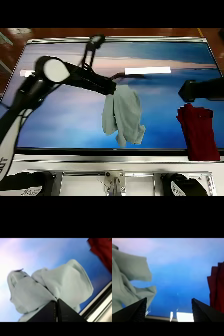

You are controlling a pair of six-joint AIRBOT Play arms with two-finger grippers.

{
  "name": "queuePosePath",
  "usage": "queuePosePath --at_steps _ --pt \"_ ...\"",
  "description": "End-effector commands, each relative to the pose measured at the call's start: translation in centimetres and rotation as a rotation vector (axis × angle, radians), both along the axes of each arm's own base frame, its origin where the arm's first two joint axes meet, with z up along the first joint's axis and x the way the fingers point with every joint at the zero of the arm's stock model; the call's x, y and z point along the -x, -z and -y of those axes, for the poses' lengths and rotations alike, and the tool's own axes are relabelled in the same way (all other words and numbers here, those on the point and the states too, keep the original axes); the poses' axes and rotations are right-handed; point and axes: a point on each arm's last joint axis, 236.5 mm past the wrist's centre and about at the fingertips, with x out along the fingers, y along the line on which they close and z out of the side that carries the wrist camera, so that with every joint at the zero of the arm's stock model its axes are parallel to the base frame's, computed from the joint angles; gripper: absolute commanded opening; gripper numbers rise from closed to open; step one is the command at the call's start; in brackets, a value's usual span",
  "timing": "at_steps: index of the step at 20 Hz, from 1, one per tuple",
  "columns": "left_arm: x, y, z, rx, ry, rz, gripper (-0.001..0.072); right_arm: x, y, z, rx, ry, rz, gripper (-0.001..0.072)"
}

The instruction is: Fold the shirts.

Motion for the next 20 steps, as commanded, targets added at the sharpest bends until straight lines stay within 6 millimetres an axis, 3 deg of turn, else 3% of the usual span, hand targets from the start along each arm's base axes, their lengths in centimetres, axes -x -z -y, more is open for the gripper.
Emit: queuePosePath --at_steps 1,3,4,5,6,8,11,14,17,20 --pt "0.0 10.0 -1.2 -0.183 0.001 -0.214 0.004 1.2 6.3 -0.3 -0.009 0.006 -0.151 0.0674" --pt "1.1 13.7 -2.5 -0.263 0.019 -0.335 0.005 1.1 11.2 -1.8 -0.073 -0.003 -0.202 0.0674" --pt "1.5 14.9 -3.1 -0.291 0.026 -0.377 0.0208 1.1 13.4 -2.8 -0.121 -0.002 -0.229 0.0674" --pt "1.6 15.4 -3.8 -0.307 0.027 -0.399 0.0538 1.1 15.2 -3.9 -0.167 -0.002 -0.26 0.0674" --pt "1.2 15.4 -4.7 -0.32 0.012 -0.403 0.0705 1.2 16.5 -4.4 -0.189 -0.007 -0.291 0.0675" --pt "0.2 14.6 -7.8 -0.332 -0.034 -0.424 0.0703 1.0 17.9 -4.8 -0.195 -0.023 -0.336 0.0675" --pt "-0.3 13.2 -14.2 -0.347 -0.111 -0.513 0.0703 1.4 19.7 -3.7 -0.125 -0.065 -0.391 0.0674" --pt "2.0 13.7 -18.1 -0.329 -0.118 -0.63 0.0703 1.7 21.3 -3.3 -0.132 -0.074 -0.457 0.0674" --pt "5.1 16.6 -18.1 -0.257 -0.148 -0.72 0.0704 1.9 22.7 -4.7 -0.331 -0.055 -0.527 0.0674" --pt "7.0 19.9 -15.1 -0.136 -0.174 -0.783 0.0704 2.2 23.7 -5.9 -0.509 -0.007 -0.576 0.0674"
